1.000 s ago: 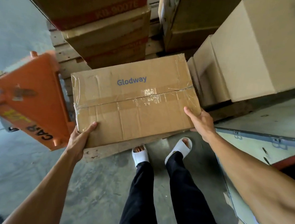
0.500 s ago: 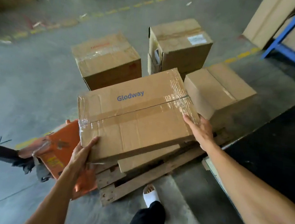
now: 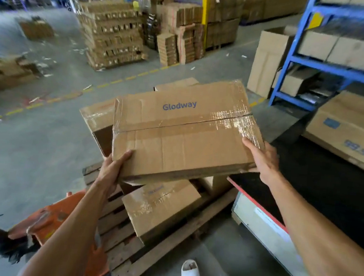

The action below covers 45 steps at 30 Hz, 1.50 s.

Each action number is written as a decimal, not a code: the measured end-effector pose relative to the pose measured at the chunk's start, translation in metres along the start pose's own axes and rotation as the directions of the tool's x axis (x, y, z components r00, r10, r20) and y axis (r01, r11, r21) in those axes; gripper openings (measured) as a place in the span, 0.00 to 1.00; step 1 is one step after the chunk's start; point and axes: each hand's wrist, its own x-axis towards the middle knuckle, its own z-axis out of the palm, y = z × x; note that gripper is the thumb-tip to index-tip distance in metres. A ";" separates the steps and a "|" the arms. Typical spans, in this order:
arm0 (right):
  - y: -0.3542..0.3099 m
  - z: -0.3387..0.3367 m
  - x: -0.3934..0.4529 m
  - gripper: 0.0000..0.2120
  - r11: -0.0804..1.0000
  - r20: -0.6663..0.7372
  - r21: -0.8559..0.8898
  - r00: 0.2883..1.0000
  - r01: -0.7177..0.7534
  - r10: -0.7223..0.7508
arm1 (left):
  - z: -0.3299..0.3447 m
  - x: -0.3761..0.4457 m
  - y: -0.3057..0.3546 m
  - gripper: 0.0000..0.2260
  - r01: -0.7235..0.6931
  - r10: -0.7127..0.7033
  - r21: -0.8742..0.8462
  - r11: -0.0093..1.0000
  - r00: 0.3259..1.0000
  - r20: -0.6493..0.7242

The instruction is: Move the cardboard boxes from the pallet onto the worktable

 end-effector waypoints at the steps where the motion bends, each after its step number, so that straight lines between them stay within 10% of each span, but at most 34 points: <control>1: -0.003 -0.012 -0.003 0.22 1.000 -0.025 0.005 1.000 0.000 0.000 | 0.009 0.001 0.004 0.15 -0.015 0.015 0.000 1.000 1.000 0.020; 8: -0.029 -0.115 0.002 0.24 0.996 -0.256 0.050 0.965 0.070 -0.055 | 0.131 0.023 0.053 0.14 -0.144 0.114 0.102 0.984 0.961 0.252; 12: -0.046 -0.170 0.026 0.18 0.991 -0.376 0.058 0.922 0.122 -0.091 | 0.219 0.058 0.078 0.30 -0.130 0.095 0.072 0.989 0.927 0.362; 16: -0.059 -0.217 0.064 0.16 0.986 -0.482 0.106 0.874 0.130 -0.063 | 0.317 0.083 0.101 0.19 -0.147 0.117 0.028 0.989 0.876 0.468; 21: -0.076 -0.274 0.106 0.21 0.983 -0.636 0.141 0.772 0.118 -0.001 | 0.445 0.164 0.111 0.38 -0.093 0.045 0.043 0.995 0.772 0.634; 28: -0.086 -0.356 0.145 0.42 0.989 -0.753 0.150 0.648 0.000 0.114 | 0.583 0.137 0.133 0.11 0.007 0.001 -0.007 1.000 0.641 0.767; 32: -0.086 -0.387 0.149 0.26 0.976 -0.776 0.219 0.608 0.012 0.166 | 0.644 0.130 0.126 0.08 0.063 -0.009 -0.033 0.997 0.573 0.819; 45: -0.073 -0.503 0.186 0.21 0.991 -0.838 0.133 0.536 0.016 0.103 | 0.793 0.105 0.093 0.23 0.107 -0.032 -0.021 0.994 0.464 0.885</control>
